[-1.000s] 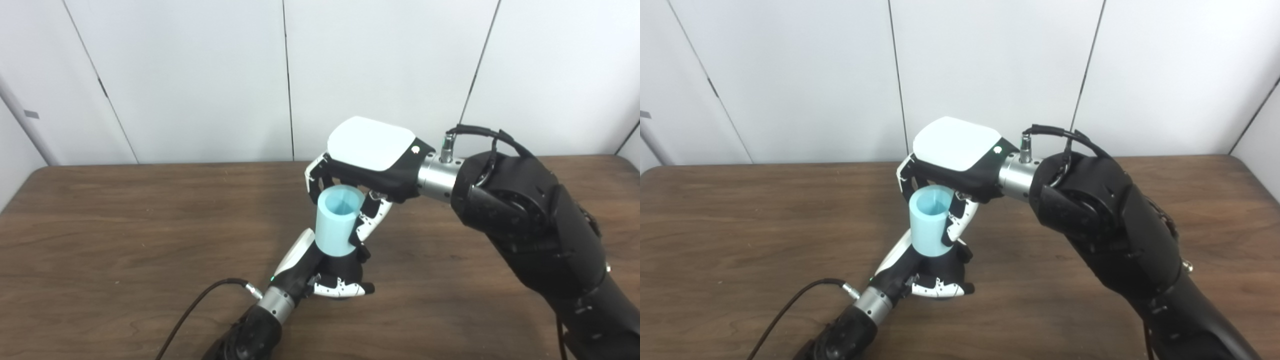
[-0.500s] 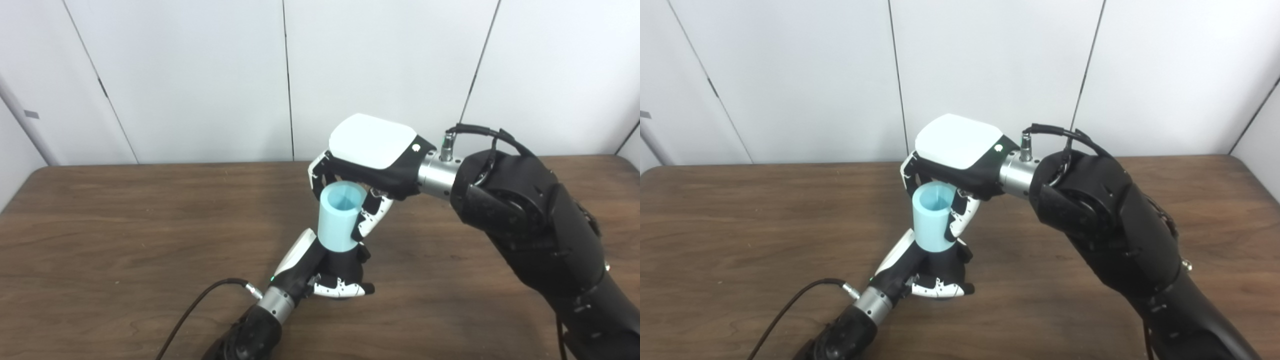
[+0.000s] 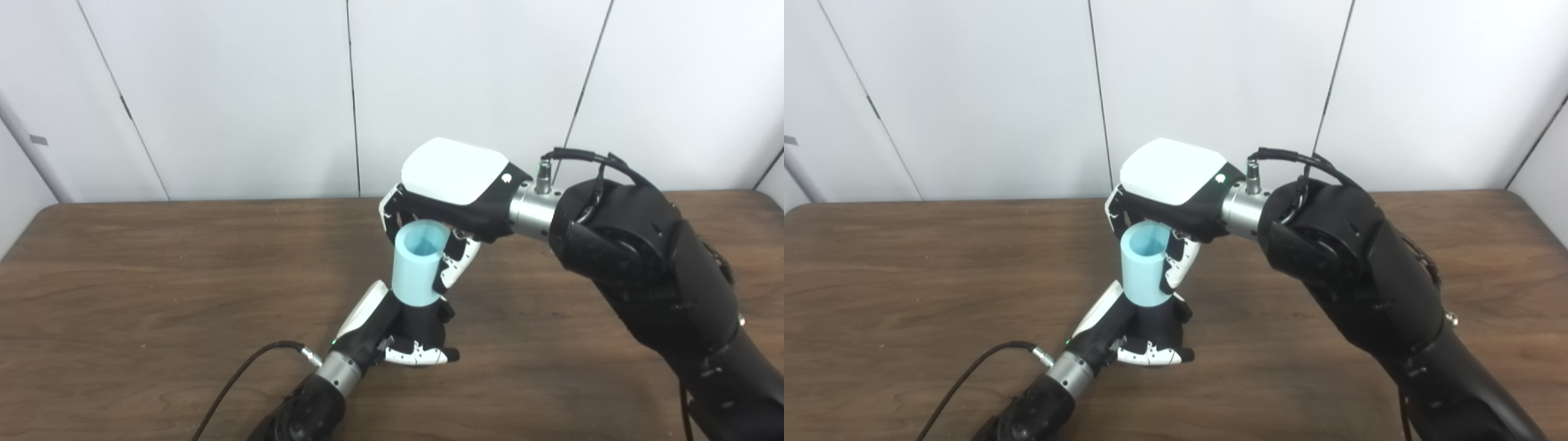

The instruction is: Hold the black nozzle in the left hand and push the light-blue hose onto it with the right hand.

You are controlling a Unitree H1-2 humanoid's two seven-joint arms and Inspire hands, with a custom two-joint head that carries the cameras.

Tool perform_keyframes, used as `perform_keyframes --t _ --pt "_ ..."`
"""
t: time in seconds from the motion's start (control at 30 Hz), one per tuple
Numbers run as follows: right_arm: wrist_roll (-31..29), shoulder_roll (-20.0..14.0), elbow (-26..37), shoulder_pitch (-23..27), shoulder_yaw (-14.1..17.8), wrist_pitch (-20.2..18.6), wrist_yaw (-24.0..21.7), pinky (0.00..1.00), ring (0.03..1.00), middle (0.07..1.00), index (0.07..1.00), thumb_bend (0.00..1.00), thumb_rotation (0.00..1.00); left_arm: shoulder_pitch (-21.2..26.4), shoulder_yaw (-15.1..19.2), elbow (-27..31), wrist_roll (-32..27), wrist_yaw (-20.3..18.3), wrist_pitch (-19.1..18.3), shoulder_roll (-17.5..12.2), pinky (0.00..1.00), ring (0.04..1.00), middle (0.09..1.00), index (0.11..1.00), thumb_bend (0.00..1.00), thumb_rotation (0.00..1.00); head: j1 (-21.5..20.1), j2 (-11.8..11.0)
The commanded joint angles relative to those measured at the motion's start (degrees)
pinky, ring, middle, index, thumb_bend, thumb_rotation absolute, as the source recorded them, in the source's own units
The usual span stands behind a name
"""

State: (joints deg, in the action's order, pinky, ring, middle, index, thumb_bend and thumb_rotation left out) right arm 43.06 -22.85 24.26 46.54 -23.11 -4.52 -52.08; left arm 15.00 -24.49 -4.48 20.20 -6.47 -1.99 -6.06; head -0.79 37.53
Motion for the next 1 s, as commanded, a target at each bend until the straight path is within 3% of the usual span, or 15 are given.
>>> perform_keyframes --t 0.0,0.17,0.47,0.6,0.97 --pt "-0.96 -1.3 0.74 1.58 -0.1 -0.94 -2.74 0.38 0.451 0.497 0.484 0.52 0.0 -2.34 -1.68 -1.93 0.66 -4.33 -4.08 -0.58 0.85 0.603 0.544 0.447 0.51 0.0 -0.03 0.09" --pt "-3.37 -1.82 0.8 1.53 -0.53 -2.81 -5.41 0.32 0.413 0.513 0.493 0.52 0.0 -2.24 -1.87 -1.54 0.94 -4.8 -5.03 -0.65 0.86 0.605 0.541 0.451 0.51 0.0 0.19 0.33" --pt "-4.9 -2.45 0.27 1.58 -1.98 -3.86 -7.11 0.33 0.413 0.522 0.482 0.52 0.0 -1.97 -1.73 -1.64 0.85 -4.87 -5.42 -0.54 0.87 0.593 0.537 0.454 0.52 0.0 0.25 0.44" --pt "-4.31 -2.67 0.27 1.92 -3.12 -4.42 -7.64 0.26 0.386 0.518 0.486 0.52 0.0 -1.97 -1.59 -2.04 0.68 -4.57 -4.97 -0.32 0.87 0.581 0.533 0.457 0.52 0.0 0.21 0.38" --pt "-2.33 -3.39 -0.02 1.96 -4.53 -1.94 -5.9 0.28 0.396 0.521 0.496 0.52 0.0 -2.13 -1.53 -1.82 0.32 -4.6 -4.45 -0.3 0.85 0.565 0.534 0.456 0.52 0.0 0.53 0.7"
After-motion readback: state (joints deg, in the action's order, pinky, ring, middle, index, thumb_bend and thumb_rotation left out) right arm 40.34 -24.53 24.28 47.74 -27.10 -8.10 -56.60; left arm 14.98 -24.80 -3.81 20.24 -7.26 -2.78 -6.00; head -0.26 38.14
